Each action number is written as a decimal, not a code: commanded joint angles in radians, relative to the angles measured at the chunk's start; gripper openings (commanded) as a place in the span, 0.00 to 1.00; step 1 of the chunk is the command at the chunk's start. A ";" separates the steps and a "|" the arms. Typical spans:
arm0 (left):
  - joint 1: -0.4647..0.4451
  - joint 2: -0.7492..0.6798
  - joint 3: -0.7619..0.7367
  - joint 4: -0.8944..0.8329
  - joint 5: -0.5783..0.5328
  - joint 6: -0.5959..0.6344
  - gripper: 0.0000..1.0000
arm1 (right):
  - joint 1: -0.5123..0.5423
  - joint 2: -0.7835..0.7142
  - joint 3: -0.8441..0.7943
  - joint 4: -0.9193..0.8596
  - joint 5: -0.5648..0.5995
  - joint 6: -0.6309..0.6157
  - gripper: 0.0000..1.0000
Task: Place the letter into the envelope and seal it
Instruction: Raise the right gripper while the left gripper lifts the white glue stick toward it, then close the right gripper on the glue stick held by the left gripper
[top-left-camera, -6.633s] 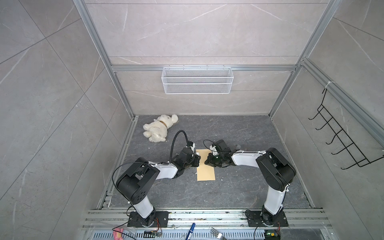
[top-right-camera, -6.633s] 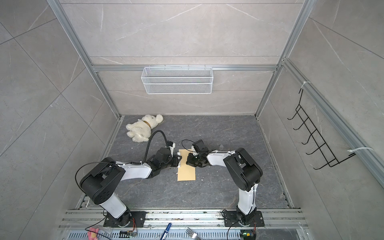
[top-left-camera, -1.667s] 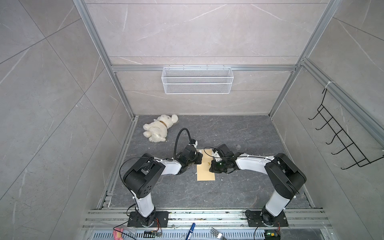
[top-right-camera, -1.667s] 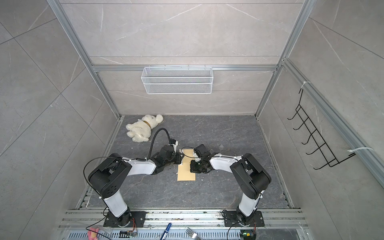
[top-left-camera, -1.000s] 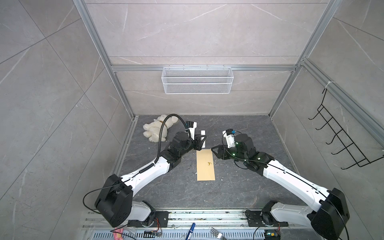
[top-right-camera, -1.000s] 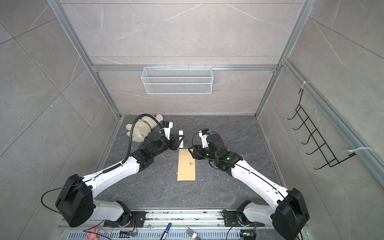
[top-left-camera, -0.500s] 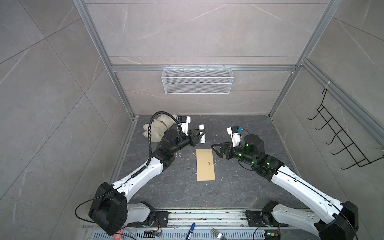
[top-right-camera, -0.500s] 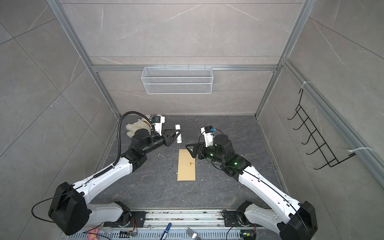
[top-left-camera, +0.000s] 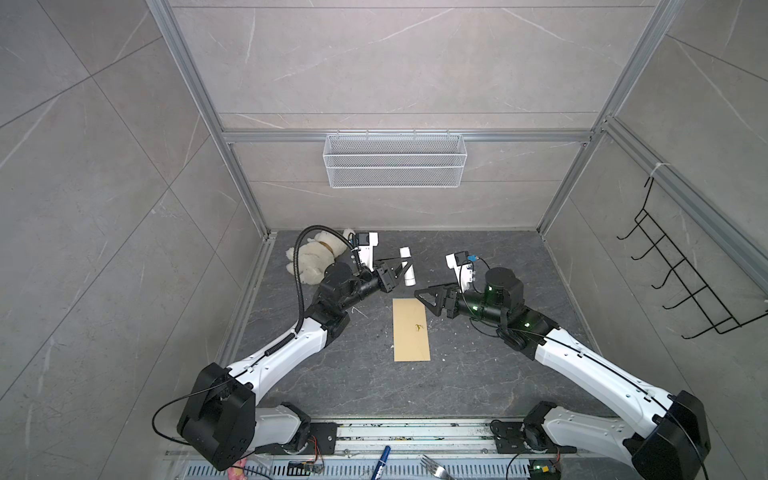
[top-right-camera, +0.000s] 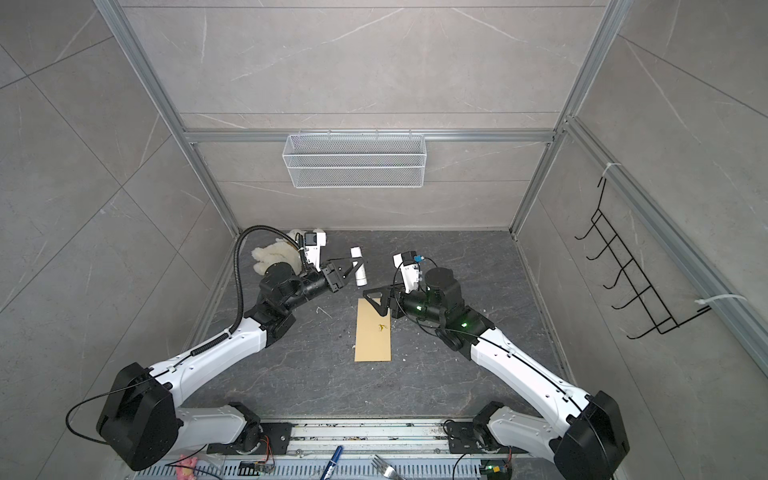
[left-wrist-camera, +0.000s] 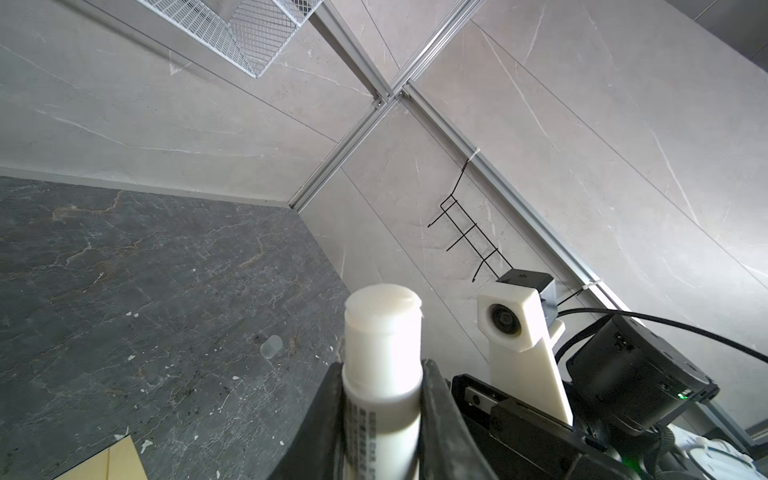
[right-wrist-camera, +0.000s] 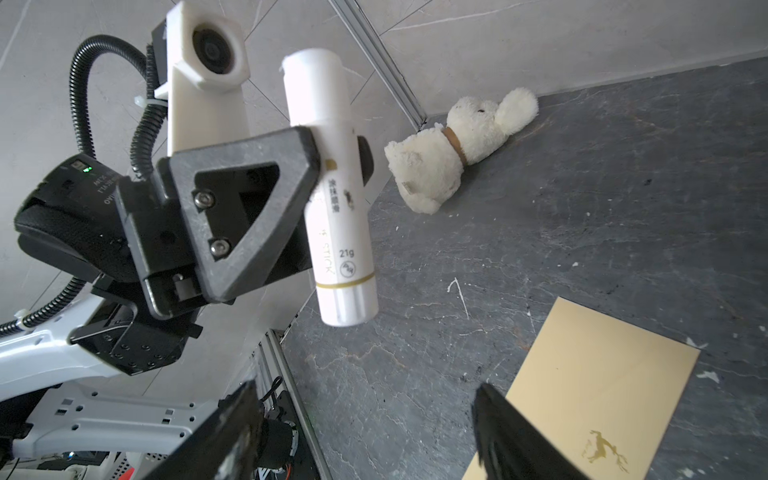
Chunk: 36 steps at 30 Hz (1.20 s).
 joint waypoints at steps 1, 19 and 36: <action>0.001 -0.017 0.001 0.113 0.029 -0.039 0.00 | -0.004 0.013 -0.005 0.065 -0.016 0.017 0.79; -0.002 -0.014 -0.003 0.157 0.039 -0.097 0.00 | -0.004 0.164 0.120 0.193 -0.067 0.030 0.59; -0.002 -0.019 0.000 0.126 0.035 -0.089 0.00 | -0.002 0.184 0.155 0.216 -0.110 0.036 0.48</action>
